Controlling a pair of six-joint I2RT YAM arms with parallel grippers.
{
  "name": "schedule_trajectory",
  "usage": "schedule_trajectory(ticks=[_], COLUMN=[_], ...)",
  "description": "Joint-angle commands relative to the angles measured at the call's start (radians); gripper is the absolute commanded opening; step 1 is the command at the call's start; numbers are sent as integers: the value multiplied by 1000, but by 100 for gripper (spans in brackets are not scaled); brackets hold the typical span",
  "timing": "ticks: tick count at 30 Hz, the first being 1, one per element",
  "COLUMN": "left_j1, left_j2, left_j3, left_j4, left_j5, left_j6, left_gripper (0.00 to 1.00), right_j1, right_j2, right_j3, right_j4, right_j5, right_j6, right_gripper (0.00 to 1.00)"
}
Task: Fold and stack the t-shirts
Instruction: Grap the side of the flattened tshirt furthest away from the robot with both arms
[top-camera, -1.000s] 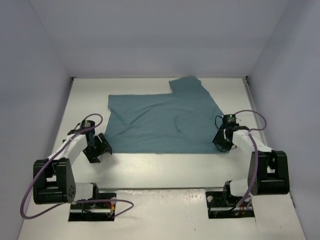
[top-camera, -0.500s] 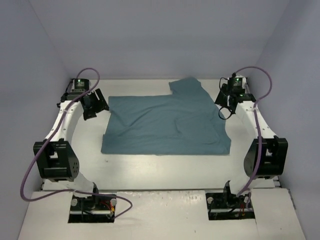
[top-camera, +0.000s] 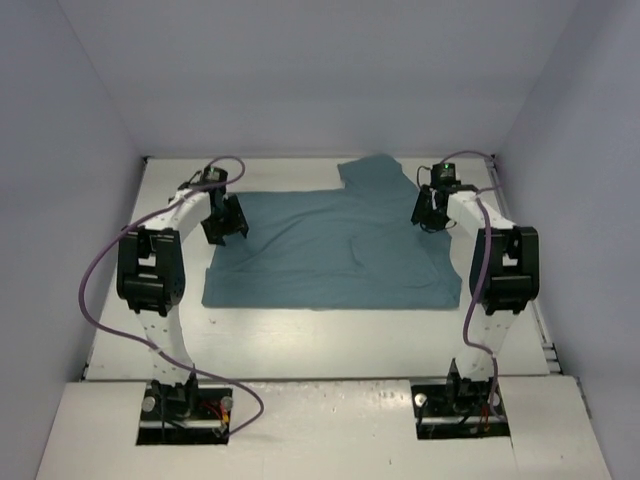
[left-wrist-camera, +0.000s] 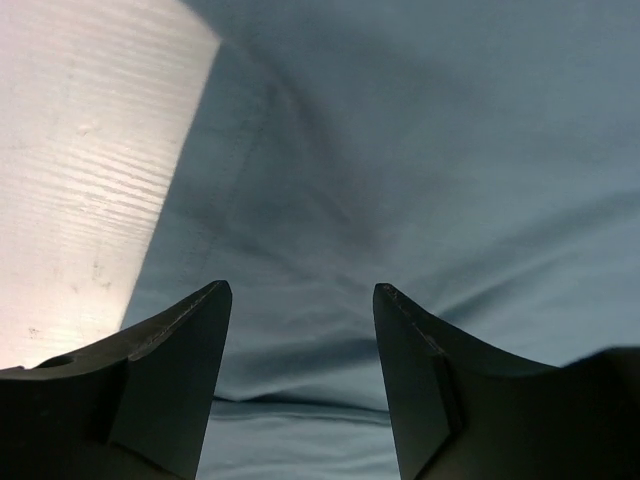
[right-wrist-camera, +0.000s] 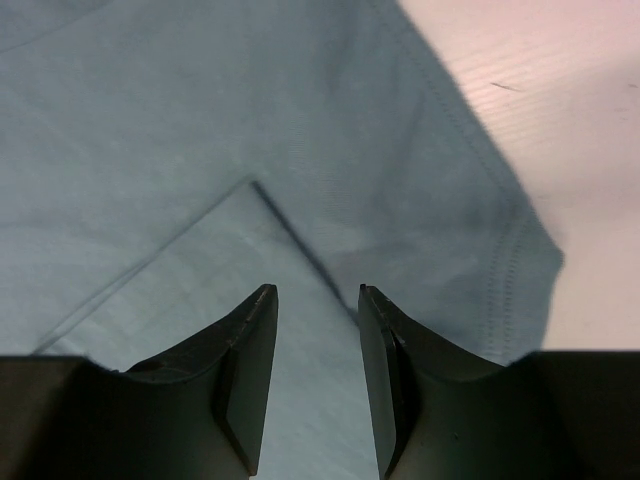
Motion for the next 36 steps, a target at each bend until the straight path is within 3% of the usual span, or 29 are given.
schedule_trajectory(ticks=[1, 10, 17, 23, 26, 31, 36], left_j1=[7, 8, 27, 36, 49, 99, 106], left_j2=[-32, -150, -225, -192, -118, 29, 158], left_j3=[-76, -361, -407, -91, 149, 371, 475], left_j4=[50, 120, 97, 18, -13, -16, -23], left_j5=[-49, -50, -78, -86, -73, 13, 22], left_j6=[-54, -127, -97, 53, 160, 270, 418], left_gripper=[55, 53, 53, 58, 61, 62, 63], right_j1=[40, 37, 37, 31, 3, -14, -37], right_j2=[-74, -103, -130, -70, 15, 137, 236], right_j3=[-29, -85, -122, 54, 179, 375, 483], right_j4=[56, 64, 64, 64, 63, 61, 62], right_j5=[26, 46, 85, 72, -30, -129, -188], right_j6=[12, 10, 2, -36, -86, -206, -276], right_gripper=[36, 36, 36, 35, 35, 35, 36])
